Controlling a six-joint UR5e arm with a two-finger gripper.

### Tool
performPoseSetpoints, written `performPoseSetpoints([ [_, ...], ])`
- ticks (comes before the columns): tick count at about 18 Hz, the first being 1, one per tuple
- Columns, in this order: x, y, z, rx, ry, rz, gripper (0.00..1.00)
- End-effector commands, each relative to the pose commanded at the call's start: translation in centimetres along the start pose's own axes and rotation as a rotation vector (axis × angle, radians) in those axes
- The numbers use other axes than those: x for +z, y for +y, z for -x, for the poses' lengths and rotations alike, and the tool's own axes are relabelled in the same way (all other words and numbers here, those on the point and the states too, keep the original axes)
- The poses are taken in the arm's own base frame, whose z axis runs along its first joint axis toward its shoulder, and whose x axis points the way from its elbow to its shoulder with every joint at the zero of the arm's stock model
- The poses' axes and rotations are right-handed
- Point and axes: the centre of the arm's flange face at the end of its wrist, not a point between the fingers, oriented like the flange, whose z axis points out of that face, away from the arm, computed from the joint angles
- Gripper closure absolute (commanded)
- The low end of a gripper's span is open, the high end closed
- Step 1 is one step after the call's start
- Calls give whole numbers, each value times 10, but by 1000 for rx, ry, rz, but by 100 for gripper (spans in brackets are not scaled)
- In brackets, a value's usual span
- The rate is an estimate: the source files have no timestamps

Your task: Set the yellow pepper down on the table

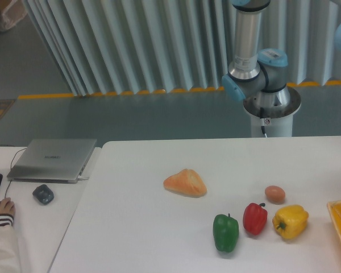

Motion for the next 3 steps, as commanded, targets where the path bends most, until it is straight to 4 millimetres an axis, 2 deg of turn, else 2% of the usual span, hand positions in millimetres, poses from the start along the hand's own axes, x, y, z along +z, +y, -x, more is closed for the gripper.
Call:
performPoseSetpoints([
  [3, 1, 7, -2, -5, 22, 20, 0],
])
